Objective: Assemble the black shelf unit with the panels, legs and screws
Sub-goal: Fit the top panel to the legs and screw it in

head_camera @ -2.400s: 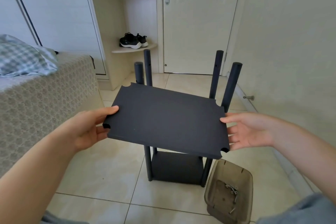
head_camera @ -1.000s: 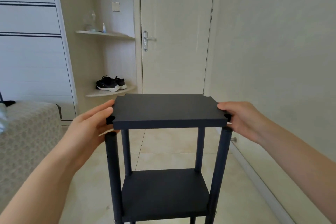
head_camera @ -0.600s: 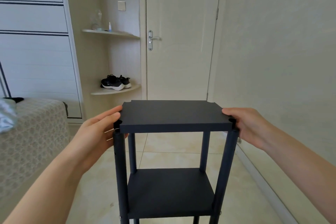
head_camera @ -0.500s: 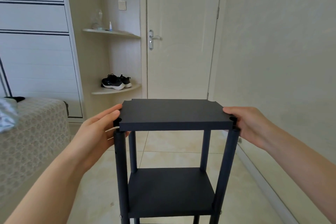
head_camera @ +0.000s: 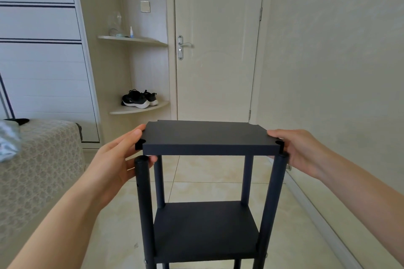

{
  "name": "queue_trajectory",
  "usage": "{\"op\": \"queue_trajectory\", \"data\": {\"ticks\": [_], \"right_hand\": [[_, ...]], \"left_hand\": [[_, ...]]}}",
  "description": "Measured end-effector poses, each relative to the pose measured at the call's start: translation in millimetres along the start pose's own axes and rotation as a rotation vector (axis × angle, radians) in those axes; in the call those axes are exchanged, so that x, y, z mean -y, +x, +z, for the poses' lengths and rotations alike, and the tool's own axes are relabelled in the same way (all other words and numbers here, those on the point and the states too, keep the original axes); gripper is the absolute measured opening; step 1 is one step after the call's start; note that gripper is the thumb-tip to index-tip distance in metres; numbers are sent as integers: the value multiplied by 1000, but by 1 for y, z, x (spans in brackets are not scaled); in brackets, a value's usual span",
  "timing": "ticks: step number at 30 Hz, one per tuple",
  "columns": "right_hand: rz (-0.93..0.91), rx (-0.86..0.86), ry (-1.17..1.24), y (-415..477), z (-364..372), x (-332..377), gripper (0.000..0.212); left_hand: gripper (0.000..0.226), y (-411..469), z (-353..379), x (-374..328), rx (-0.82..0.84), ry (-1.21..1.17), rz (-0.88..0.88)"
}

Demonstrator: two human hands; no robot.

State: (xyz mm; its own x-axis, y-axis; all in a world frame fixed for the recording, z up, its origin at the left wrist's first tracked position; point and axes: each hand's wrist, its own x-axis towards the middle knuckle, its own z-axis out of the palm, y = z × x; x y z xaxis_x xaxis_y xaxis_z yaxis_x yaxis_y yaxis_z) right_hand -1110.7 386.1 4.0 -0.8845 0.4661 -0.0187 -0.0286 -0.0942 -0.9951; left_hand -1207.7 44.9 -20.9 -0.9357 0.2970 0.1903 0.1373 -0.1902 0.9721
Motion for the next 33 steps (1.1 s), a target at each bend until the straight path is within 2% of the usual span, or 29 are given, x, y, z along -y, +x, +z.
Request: {"op": "queue_trajectory", "data": {"ticks": [10, 17, 33], "right_hand": [[126, 21, 102, -1, 6, 0, 13], [145, 25, 81, 2, 10, -1, 24], [176, -78, 30, -5, 12, -13, 22]], "left_hand": [[36, -1, 2, -3, -28, -81, -18], [32, 7, -2, 7, -83, -82, -74], [24, 9, 3, 6, -83, -69, -115]]}}
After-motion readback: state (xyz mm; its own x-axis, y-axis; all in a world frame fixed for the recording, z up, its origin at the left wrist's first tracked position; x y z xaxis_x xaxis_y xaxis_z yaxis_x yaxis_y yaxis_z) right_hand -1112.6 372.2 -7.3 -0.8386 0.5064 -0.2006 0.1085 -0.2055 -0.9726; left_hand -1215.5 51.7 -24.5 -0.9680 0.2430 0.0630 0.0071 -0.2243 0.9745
